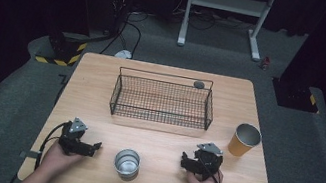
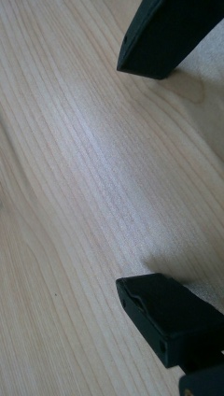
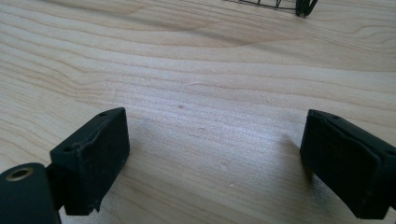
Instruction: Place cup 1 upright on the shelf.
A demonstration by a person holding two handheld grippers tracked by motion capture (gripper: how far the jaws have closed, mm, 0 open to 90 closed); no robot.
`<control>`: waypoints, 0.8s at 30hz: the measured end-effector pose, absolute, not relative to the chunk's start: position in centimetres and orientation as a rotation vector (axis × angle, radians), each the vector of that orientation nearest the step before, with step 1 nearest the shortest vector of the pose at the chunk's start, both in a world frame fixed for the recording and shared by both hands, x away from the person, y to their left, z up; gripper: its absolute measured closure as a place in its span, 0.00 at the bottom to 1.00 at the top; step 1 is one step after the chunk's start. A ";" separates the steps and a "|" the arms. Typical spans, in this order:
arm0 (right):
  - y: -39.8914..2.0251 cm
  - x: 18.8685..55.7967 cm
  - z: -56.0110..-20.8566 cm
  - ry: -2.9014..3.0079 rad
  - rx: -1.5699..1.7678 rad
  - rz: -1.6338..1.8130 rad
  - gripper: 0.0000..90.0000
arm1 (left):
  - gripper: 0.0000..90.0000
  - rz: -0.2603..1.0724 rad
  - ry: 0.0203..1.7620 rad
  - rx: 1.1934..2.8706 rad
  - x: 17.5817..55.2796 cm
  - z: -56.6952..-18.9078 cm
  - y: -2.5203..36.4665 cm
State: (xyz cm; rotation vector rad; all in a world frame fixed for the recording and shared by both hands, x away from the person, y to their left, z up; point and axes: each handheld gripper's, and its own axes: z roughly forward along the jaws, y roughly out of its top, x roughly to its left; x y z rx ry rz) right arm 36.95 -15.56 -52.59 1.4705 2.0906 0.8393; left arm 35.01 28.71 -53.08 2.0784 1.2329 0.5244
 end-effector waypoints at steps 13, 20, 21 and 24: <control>-15.6 36.9 -52.6 2.088 1.474 0.838 0.09 | 0.01 0.524 1.233 2.076 35.0 -53.1 28.7; -15.6 36.8 -52.6 2.095 1.466 0.839 0.09 | 0.01 0.526 1.241 2.074 35.0 -53.1 28.7; -15.6 36.8 -52.6 2.095 1.466 0.839 0.09 | 0.01 0.526 1.241 2.074 35.0 -53.1 28.7; -15.6 36.8 -52.6 2.090 1.453 0.831 0.10 | 0.01 0.529 1.246 2.072 35.0 -53.1 28.7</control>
